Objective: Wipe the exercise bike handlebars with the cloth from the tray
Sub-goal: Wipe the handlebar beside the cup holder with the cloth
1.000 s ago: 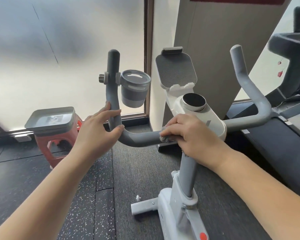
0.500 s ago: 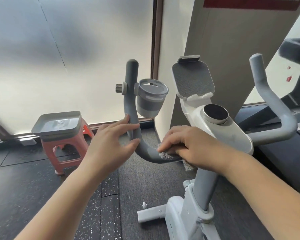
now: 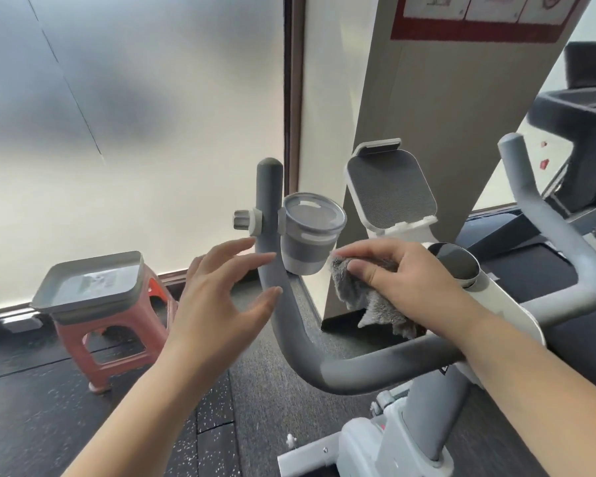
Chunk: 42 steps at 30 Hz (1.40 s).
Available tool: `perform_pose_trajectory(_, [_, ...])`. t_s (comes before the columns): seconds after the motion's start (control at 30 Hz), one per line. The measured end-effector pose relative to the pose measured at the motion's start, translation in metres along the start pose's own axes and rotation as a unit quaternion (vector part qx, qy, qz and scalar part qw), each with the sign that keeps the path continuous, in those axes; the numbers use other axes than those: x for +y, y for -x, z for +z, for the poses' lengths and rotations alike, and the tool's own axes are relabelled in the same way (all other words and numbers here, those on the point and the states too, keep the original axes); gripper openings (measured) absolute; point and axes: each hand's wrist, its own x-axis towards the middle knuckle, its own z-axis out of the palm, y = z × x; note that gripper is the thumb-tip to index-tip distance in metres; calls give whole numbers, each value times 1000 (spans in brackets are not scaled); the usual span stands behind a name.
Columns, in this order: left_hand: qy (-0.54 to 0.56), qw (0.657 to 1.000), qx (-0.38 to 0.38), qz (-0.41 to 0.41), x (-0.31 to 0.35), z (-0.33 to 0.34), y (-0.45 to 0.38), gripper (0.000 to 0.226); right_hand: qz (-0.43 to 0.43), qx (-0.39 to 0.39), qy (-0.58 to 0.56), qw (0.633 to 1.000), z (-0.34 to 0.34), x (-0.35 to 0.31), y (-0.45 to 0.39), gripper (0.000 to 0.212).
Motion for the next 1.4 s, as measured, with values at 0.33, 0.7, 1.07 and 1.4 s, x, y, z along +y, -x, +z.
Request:
perform_pose_trajectory(0.33, [27,999,1,41,-7,-11,-52,72,25,94,-199,975,25,-19,-82,21])
perform_pose_trajectory(0.7, [11,997,-33,72,-20,0,-79,85,31,38,-153,987,42,-26,-140,16])
perform_pose_trajectory(1.07, [37,996,-25,80,-28,4,-80,86,9,18,-5,1000,27,-19,-120,23])
perform_pose_trajectory(1.4, [62,994,12,84,-40,10,-76,74,129,-78,-265,952,44,-25,-175,38])
